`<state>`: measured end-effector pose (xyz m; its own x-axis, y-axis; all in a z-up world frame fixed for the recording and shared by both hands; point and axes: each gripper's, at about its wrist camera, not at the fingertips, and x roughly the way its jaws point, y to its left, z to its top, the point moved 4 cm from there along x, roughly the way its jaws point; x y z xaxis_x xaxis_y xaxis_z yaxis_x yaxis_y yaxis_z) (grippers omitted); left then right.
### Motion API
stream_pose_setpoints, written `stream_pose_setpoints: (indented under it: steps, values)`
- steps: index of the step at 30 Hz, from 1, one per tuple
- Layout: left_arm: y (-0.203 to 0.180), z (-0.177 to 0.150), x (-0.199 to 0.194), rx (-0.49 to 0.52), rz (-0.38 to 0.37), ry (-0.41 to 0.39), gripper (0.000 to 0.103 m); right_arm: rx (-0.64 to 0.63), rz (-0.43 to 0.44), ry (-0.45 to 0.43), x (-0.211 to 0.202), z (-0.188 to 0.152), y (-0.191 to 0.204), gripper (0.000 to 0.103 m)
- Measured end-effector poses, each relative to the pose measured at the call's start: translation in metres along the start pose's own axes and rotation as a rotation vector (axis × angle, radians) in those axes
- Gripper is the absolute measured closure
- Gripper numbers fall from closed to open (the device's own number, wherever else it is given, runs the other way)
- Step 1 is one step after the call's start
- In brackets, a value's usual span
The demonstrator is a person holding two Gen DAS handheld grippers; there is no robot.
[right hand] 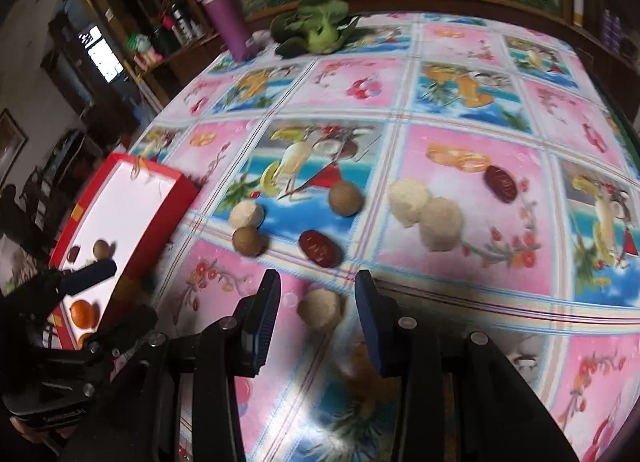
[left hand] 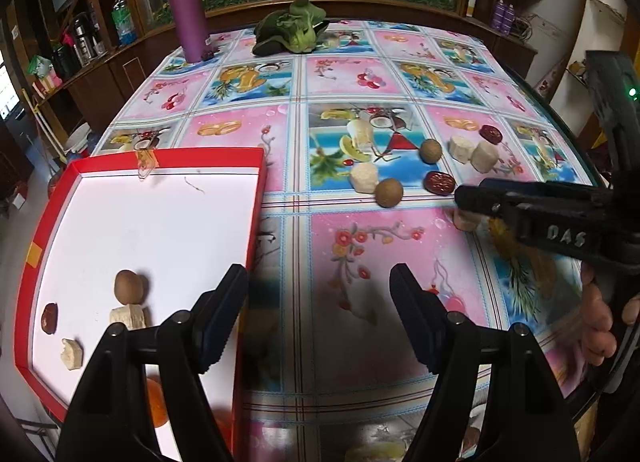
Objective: Organize fruits
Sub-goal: 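Move both grippers back over the remaining fruits on the tablecloth, then grasp a red date with the left gripper while the right gripper grasps a pale cube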
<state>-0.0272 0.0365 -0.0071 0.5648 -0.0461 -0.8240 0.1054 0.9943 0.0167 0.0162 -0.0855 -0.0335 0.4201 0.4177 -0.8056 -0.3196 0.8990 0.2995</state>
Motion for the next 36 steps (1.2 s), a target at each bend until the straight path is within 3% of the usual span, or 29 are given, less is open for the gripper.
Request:
stream_pose_setpoints:
  steps: [3,4,5,10,15,22,25,31,36]
  values:
    - [0.0,0.001,0.001,0.003,0.006,0.004,0.029,-0.018,-0.023,-0.011,0.001,-0.004,0.001,0.067]
    - [-0.001,0.003,0.002,0.003,0.006,0.006,0.029,-0.025,-0.034,-0.016,0.001,-0.006,0.0,0.071]
    - [-0.002,0.005,0.003,0.004,0.002,0.006,0.029,-0.034,-0.05,-0.022,0.0,-0.007,-0.001,0.082]
    - [-0.013,0.015,0.003,0.029,-0.019,0.001,0.029,-0.062,-0.086,-0.049,-0.012,-0.017,-0.016,0.081]
    - [-0.039,0.03,0.006,0.074,-0.095,-0.01,0.029,0.034,-0.103,-0.081,-0.026,-0.022,-0.054,0.081]
    - [-0.079,0.057,0.045,0.132,-0.151,0.018,0.029,0.111,-0.045,-0.118,-0.037,-0.028,-0.08,0.081]
    - [-0.09,0.065,0.056,0.17,-0.172,0.011,0.041,0.103,-0.05,-0.121,-0.036,-0.027,-0.078,0.081]
    - [-0.097,0.064,0.069,0.199,-0.209,0.036,0.045,0.109,-0.048,-0.123,-0.036,-0.027,-0.078,0.081]
    - [-0.098,0.062,0.077,0.181,-0.241,0.046,0.06,0.111,-0.046,-0.123,-0.035,-0.027,-0.077,0.081]
